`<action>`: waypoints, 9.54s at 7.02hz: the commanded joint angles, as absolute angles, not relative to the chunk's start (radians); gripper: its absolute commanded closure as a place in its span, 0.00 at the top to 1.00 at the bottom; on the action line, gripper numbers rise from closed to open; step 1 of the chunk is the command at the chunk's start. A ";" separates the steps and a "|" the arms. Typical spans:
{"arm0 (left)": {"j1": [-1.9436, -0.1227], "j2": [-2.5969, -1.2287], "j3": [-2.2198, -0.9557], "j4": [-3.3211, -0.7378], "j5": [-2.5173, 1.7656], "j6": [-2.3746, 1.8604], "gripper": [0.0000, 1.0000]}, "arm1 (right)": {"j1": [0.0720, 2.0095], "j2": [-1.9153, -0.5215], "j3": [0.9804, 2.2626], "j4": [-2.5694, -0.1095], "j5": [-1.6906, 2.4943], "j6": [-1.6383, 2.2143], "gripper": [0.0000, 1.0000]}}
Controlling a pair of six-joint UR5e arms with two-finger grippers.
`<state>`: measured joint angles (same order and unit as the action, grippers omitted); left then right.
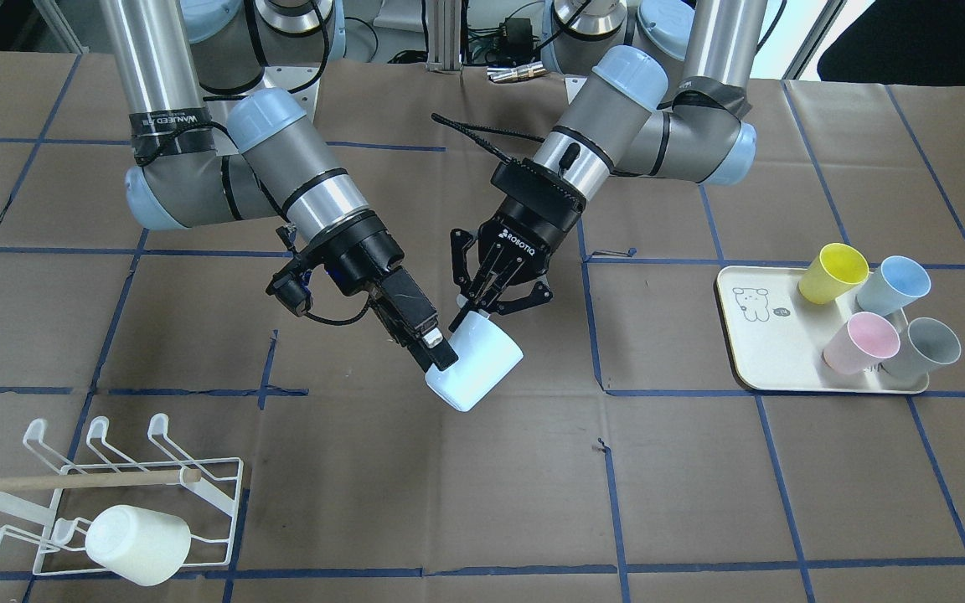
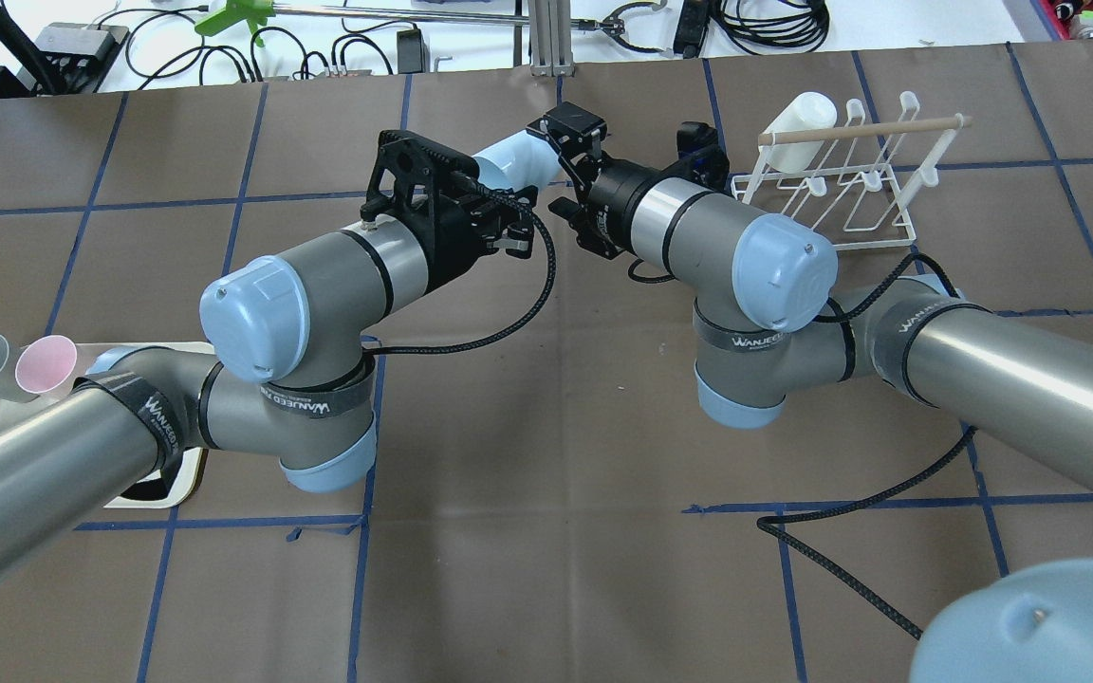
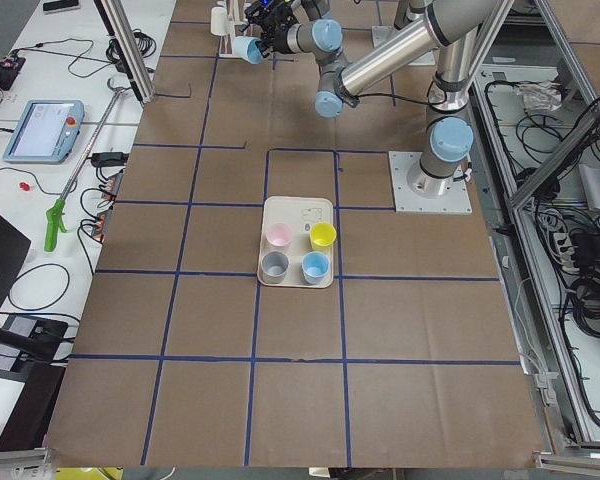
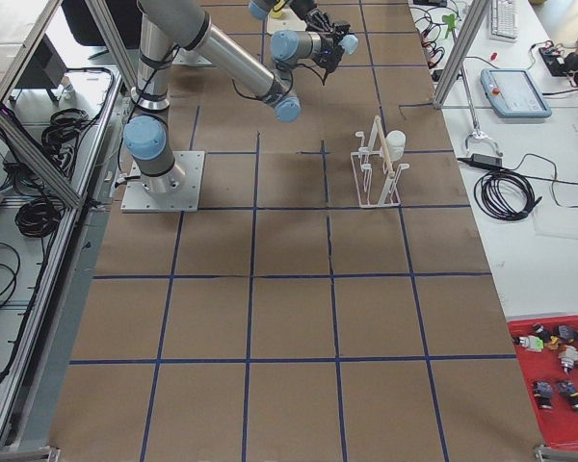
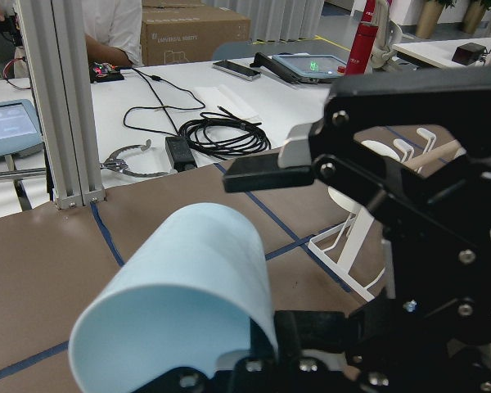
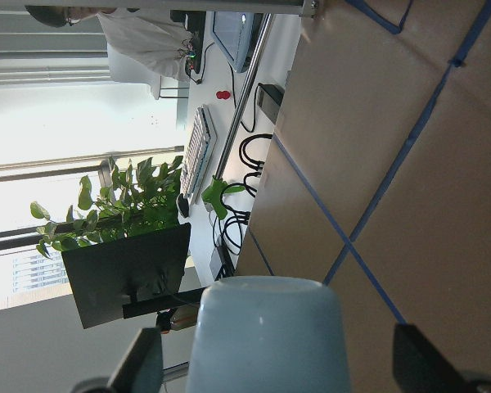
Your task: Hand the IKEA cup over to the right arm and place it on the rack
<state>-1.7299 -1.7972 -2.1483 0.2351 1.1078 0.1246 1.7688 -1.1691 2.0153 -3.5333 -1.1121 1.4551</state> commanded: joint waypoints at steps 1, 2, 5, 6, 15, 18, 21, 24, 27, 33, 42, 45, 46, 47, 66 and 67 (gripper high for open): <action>-1.730 -1.793 -2.149 0.235 1.108 0.124 0.00 | 1.770 -1.163 2.011 -3.530 -1.111 1.469 0.98; -1.730 -1.793 -2.149 0.235 1.108 0.124 0.00 | 1.772 -1.161 2.010 -3.530 -1.108 1.488 0.98; -1.730 -1.790 -2.149 0.235 1.111 0.124 0.00 | 1.786 -1.148 1.980 -3.522 -1.112 1.497 0.98; -1.730 -1.790 -2.148 0.233 1.111 0.124 0.00 | 1.786 -1.137 1.974 -3.522 -1.111 1.497 0.98; -1.732 -1.795 -2.151 0.233 1.108 0.123 0.00 | 1.799 -1.129 1.965 -3.522 -1.095 1.509 0.51; -1.732 -1.790 -2.149 0.235 1.115 0.121 0.85 | 1.789 -1.129 1.965 -3.522 -1.051 1.509 0.31; -1.723 -1.767 -2.157 0.222 1.118 0.106 1.00 | 1.781 -1.131 1.967 -3.522 -1.048 1.509 0.31; -1.653 -1.637 -2.278 0.168 1.184 0.107 1.00 | 1.755 -1.138 1.960 -3.522 -1.051 1.496 0.31; -1.511 -1.412 -2.214 -0.393 1.189 0.117 1.00 | 1.655 -1.149 1.963 -3.530 -1.061 1.195 0.26; -1.471 -1.494 -1.717 -1.387 1.506 0.095 0.99 | 1.453 -1.195 1.985 -3.663 -1.274 0.266 0.23; -1.566 -1.603 -1.528 -1.548 1.592 0.023 0.99 | 1.164 -0.930 1.852 -4.010 -1.100 0.008 0.24; -1.566 -1.620 -1.532 -1.548 1.592 0.026 0.99 | 1.152 -0.870 1.816 -4.022 -1.097 -0.005 0.24; -1.566 -1.624 -1.532 -1.533 1.592 0.025 0.99 | 1.152 -0.862 1.815 -4.021 -1.097 -0.005 0.25; -1.566 -1.626 -1.532 -1.528 1.592 0.023 0.99 | 1.152 -0.850 1.803 -4.016 -1.097 -0.005 0.25; -1.565 -1.620 -1.531 -1.534 1.592 0.026 1.00 | 1.152 -0.964 1.822 -3.790 -1.048 -0.008 1.00; -1.565 -1.618 -1.531 -1.534 1.592 0.026 1.00 | 1.152 -1.029 1.825 -3.690 -1.048 -0.040 1.00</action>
